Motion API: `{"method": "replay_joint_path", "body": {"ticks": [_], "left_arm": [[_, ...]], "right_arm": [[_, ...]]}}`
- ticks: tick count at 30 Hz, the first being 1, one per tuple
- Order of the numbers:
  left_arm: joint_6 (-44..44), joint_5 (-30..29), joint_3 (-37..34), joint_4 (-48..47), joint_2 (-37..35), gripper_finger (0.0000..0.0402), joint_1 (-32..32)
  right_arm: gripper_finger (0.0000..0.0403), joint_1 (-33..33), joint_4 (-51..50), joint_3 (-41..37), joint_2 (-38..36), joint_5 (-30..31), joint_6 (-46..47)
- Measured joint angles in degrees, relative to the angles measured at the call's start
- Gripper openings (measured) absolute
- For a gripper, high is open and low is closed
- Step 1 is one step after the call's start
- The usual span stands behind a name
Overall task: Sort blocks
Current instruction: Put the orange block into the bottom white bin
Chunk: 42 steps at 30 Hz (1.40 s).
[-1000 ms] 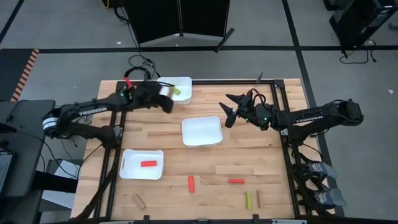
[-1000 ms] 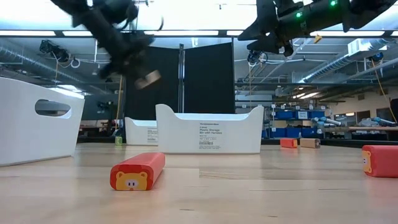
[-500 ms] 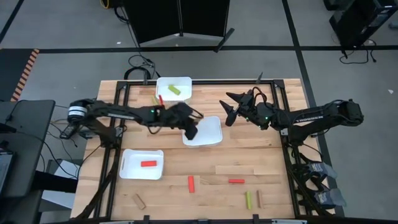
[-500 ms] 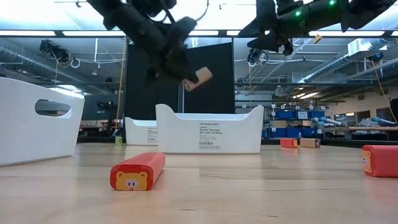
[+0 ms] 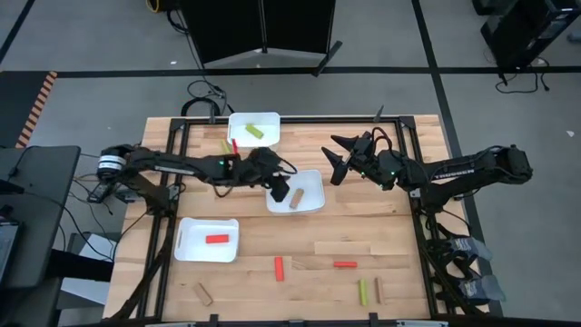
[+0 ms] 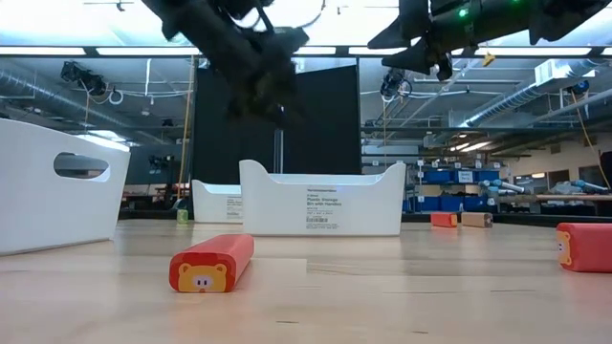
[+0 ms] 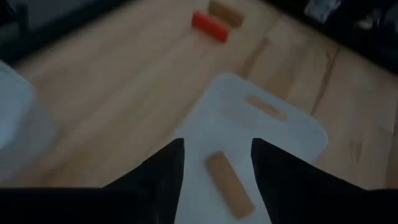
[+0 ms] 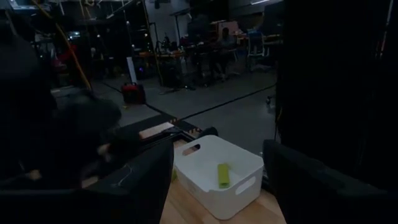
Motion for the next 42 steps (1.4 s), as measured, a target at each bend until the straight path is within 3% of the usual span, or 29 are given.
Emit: {"method": "replay_joint_path", "body": {"ticks": [9, 22, 31, 42], "left_arm": [[0.58, -10.70, -1.13, -12.73, -14.62, 0.0197, 0.04], [-2.13, -13.03, -13.83, -11.99, -33.64, 0.0198, 0.02], [-4.41, -13.05, -22.19, -7.99, -39.50, 0.0198, 0.06], [-8.08, -13.44, -22.99, -9.38, -40.11, 0.0198, 3.78]], "right_arm": [[0.0258, -0.93, -7.92, 0.68, 0.16, 0.00, 6.31], [0.0258, -3.95, -24.83, 5.35, 4.26, -1.78, 14.10], [0.0258, -7.33, -29.00, 8.74, 10.15, -5.14, 16.13], [0.0258, -12.65, -28.02, 8.68, 11.19, -6.55, 15.93]]}}
